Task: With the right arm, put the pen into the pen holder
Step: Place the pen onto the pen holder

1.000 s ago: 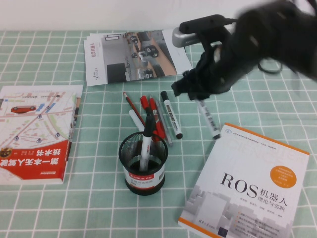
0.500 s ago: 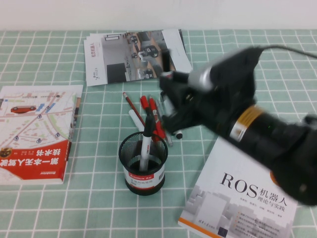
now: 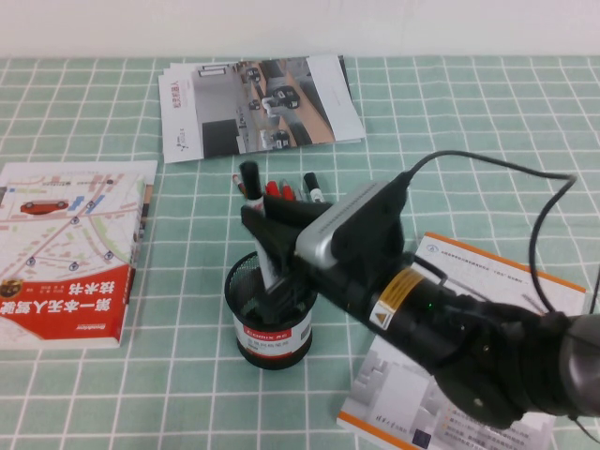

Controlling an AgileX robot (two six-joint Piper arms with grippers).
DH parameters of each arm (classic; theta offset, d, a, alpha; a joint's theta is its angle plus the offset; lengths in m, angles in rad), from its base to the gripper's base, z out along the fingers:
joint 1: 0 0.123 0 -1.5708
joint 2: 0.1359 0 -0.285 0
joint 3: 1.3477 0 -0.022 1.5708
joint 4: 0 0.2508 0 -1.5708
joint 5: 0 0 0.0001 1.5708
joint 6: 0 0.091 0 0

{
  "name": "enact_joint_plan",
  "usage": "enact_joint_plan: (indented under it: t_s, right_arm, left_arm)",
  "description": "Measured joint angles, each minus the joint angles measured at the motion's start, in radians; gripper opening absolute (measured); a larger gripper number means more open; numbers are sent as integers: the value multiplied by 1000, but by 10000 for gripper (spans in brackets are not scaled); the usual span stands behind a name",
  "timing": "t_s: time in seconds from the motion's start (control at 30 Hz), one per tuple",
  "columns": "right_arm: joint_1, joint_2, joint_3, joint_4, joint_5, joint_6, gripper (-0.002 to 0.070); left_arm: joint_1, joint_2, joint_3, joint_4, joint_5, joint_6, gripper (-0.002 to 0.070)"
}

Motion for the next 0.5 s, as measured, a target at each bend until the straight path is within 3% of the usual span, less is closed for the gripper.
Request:
enact_joint_plan:
  t_s: [0.4,0.5]
  right_arm:
    - [8,48,0,-13,-23,0,115]
    - [8,50,0,-14,-17,2,160]
  left_arm:
    - [0,0,0,0,0,0,-4]
    - [0,0,0,0,0,0,-4]
